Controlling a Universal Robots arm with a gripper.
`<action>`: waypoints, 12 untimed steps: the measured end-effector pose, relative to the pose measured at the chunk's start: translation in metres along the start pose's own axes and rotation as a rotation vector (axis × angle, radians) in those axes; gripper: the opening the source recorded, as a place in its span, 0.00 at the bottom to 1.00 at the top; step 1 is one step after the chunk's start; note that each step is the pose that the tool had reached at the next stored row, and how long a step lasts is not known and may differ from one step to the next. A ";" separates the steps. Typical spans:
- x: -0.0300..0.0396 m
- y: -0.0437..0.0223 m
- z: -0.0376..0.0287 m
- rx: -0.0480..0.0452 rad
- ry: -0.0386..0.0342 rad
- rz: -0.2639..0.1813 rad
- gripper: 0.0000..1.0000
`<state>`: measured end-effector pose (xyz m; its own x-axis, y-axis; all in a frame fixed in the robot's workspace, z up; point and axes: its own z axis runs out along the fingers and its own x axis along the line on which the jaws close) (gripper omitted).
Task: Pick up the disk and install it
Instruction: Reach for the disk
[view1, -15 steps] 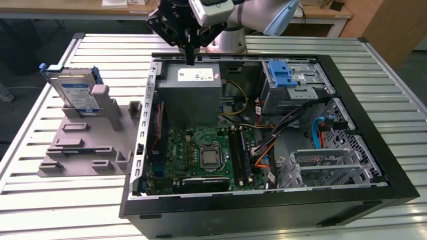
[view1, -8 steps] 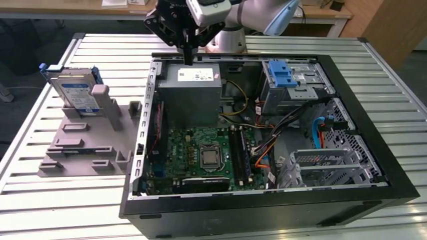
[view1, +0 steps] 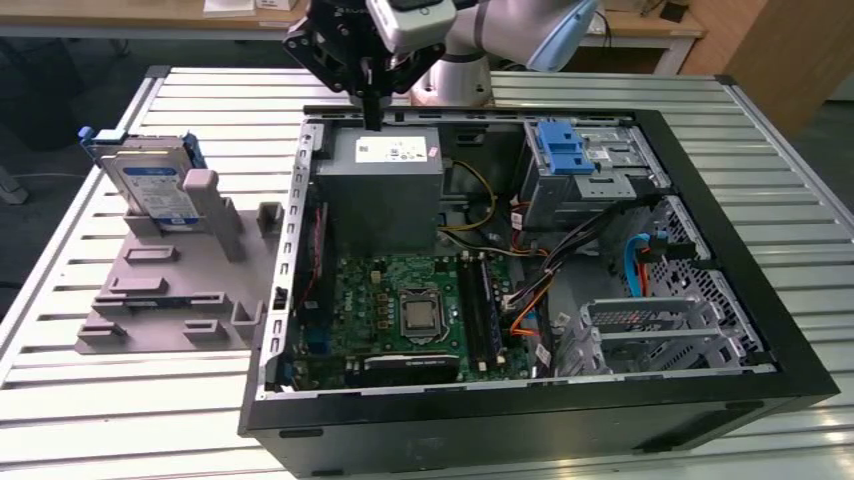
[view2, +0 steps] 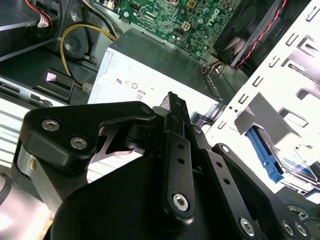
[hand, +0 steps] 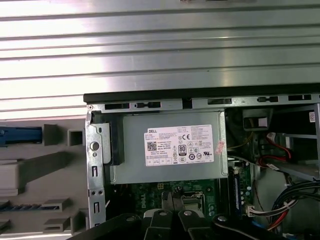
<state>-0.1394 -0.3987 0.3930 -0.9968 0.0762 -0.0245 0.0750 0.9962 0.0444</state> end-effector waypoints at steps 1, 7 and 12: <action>0.0005 0.0000 0.0000 0.0000 0.0000 0.000 0.11; 0.0029 -0.0001 0.0000 0.0000 0.0000 0.000 0.11; 0.0047 -0.0002 0.0000 0.0001 0.0001 0.000 0.11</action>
<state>-0.1441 -0.3985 0.3929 -0.9968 0.0762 -0.0244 0.0751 0.9962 0.0443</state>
